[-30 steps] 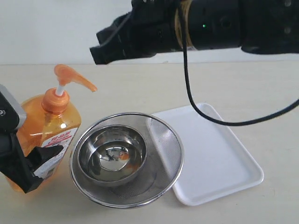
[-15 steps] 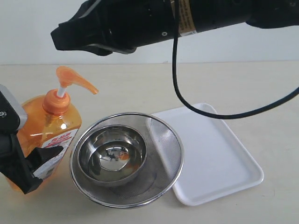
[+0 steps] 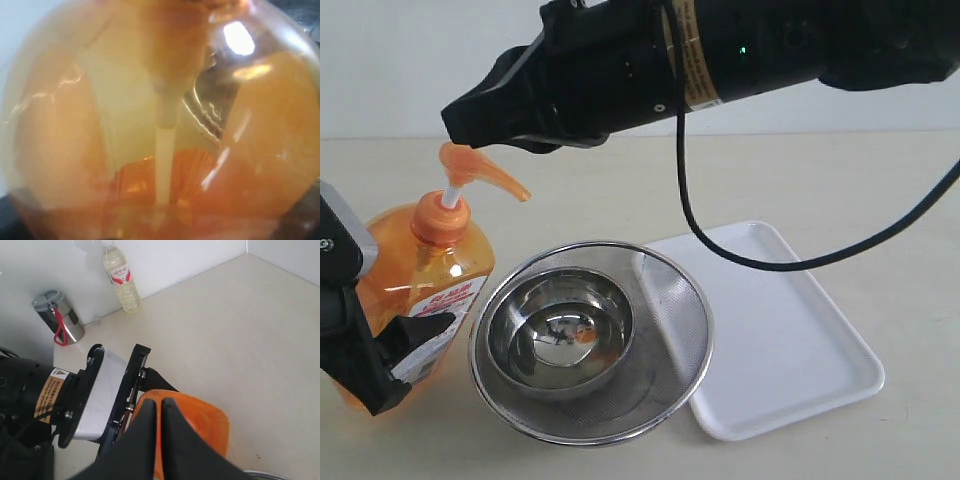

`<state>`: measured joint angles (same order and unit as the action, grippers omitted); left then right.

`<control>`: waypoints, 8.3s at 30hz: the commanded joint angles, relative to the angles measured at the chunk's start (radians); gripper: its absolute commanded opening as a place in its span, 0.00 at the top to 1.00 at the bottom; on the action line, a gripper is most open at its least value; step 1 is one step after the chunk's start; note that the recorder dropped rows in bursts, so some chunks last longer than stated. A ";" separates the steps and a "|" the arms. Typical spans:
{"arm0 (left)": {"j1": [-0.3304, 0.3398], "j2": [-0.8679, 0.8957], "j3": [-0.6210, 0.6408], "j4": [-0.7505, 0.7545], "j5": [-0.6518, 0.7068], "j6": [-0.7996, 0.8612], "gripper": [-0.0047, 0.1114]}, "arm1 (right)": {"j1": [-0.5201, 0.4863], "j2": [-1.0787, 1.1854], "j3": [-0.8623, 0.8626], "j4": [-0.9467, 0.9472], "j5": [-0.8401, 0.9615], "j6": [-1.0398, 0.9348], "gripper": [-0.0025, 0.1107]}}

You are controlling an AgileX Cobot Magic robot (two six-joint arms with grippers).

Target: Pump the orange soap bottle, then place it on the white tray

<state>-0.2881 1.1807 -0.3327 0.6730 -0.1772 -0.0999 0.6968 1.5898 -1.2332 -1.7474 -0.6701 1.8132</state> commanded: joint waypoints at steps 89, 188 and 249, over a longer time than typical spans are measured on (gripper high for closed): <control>-0.004 -0.005 -0.006 -0.004 -0.058 -0.042 0.92 | -0.049 -0.263 0.037 1.594 1.302 -1.618 0.98; -0.004 -0.005 -0.006 0.000 -0.058 -0.042 0.92 | 0.093 0.213 -0.209 2.511 1.489 -2.447 0.98; -0.004 -0.005 -0.006 -0.002 -0.054 -0.052 0.92 | 0.054 0.085 -0.215 2.477 1.381 -2.444 0.98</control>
<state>-0.2863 1.1807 -0.3327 0.6803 -0.1853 -0.1483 0.7560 1.6642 -1.4466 0.7024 0.6895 -0.6024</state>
